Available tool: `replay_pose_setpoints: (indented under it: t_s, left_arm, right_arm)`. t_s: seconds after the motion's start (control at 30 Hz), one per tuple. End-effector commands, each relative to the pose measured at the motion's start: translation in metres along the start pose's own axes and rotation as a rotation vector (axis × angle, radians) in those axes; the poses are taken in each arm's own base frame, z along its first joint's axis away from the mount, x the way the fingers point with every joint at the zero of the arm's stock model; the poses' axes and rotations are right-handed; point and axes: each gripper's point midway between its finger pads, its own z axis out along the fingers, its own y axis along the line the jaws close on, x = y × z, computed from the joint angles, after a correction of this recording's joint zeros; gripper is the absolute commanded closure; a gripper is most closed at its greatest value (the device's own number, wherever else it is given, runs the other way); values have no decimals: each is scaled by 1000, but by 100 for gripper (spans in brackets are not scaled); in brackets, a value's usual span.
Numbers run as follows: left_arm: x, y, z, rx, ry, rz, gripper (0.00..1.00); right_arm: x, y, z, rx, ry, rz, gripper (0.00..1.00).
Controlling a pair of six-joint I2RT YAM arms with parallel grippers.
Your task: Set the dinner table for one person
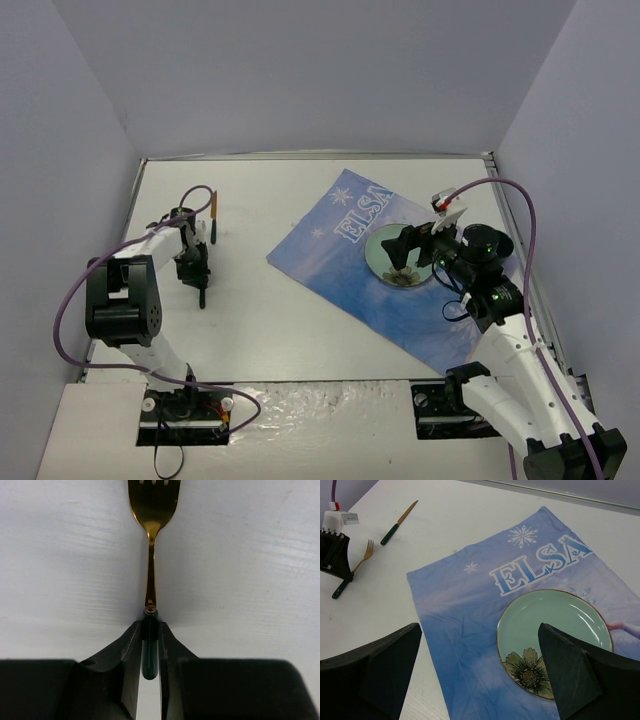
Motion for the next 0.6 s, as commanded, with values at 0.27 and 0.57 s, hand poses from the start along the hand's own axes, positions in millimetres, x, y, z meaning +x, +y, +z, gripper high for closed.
replay_pose_setpoints:
  t_s: [0.27, 0.57]
  left_arm:
    - [-25, -126, -70, 90, -194, 202, 100]
    - [-62, -263, -95, 217, -287, 461, 100]
  right_arm:
    - [-26, 1, -5, 17, -77, -42, 0]
    - [-31, -8, -14, 83, -87, -44, 0]
